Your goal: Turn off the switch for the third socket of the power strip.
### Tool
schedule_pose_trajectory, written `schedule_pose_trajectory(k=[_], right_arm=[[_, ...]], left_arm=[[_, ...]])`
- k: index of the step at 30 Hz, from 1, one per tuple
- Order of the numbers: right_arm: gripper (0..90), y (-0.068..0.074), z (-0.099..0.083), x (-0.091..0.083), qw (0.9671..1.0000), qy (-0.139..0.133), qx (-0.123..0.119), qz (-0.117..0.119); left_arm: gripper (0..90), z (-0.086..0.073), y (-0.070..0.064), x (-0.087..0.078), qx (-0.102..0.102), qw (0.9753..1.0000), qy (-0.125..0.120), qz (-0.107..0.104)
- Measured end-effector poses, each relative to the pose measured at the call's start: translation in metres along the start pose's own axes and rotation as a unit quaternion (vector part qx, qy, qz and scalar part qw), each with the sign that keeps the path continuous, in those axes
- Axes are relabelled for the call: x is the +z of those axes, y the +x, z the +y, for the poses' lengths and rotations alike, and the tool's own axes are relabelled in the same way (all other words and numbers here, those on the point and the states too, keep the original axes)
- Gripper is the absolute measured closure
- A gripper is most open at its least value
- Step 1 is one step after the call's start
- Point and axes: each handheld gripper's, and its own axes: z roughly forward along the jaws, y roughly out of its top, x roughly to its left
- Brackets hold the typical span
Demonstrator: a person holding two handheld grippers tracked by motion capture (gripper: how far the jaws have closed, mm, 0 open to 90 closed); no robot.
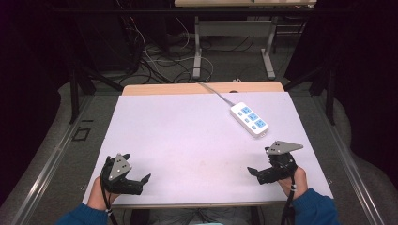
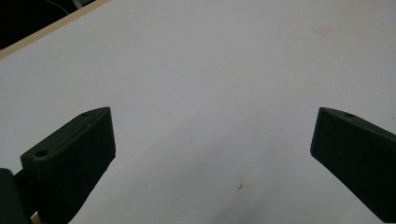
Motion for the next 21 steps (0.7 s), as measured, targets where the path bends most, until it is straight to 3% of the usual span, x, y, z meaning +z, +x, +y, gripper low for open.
schedule_pose_trajectory(k=[21], right_arm=[[0.0,0.011,-0.011,-0.005,0.9999,0.010,-0.013,0.003]], left_arm=[[0.2,0.000,0.000,0.001,0.000,1.0000,0.003,-0.001]])
